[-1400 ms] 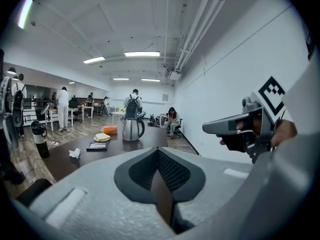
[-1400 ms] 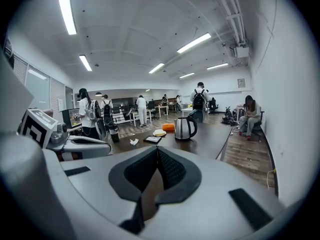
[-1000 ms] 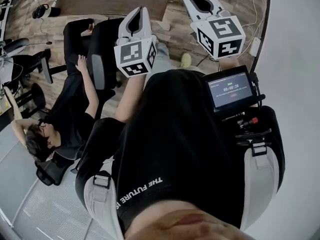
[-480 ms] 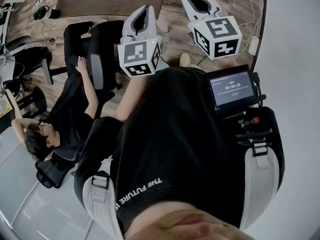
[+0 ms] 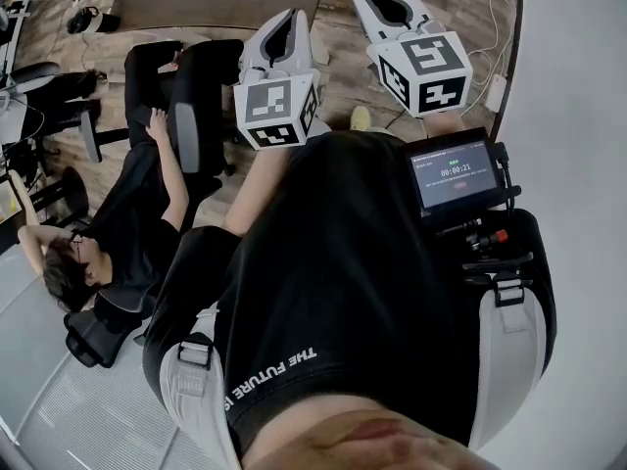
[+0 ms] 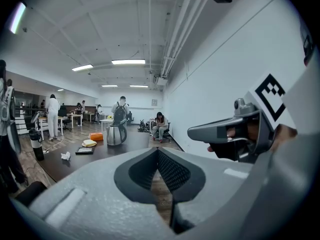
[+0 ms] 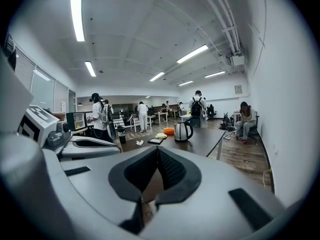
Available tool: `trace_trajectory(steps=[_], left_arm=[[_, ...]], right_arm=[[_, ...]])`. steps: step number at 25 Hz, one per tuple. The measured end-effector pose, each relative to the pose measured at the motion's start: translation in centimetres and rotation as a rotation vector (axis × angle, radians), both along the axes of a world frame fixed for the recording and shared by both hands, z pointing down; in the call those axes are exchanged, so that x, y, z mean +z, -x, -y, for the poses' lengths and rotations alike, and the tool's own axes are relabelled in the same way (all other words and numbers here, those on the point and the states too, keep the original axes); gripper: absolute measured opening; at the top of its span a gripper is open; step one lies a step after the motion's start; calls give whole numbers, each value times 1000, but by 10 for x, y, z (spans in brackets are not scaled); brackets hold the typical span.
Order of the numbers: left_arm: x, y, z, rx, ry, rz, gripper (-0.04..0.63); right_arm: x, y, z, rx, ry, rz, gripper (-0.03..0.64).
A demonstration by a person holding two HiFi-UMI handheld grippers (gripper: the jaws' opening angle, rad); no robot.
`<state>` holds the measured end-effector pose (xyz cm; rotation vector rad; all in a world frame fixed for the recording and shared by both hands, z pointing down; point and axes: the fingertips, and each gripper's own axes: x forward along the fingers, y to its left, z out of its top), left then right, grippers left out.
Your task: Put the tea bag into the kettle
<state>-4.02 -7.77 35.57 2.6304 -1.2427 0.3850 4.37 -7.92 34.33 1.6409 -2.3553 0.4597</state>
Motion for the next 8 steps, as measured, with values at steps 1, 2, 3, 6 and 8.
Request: trace_trajectory(steps=[1,2,3,6,8], left_arm=[[0,0,0,1,0,1,3],[0,0,0,2,0,1,3],[0,-1,0,3,-1,3,3],[1,-2,-2,6,-7,5,3],[2,-2,-3,6,-9,6,3]], right_arm=[[-1,0,1,0,-2,1,8],[-2,0,1,0,-3,1,8],[-2,0,1,-1,-5,2,8],[0,-2,-1,-1,-7,3,8],[1,-3,-3,-1,-8,4,8]])
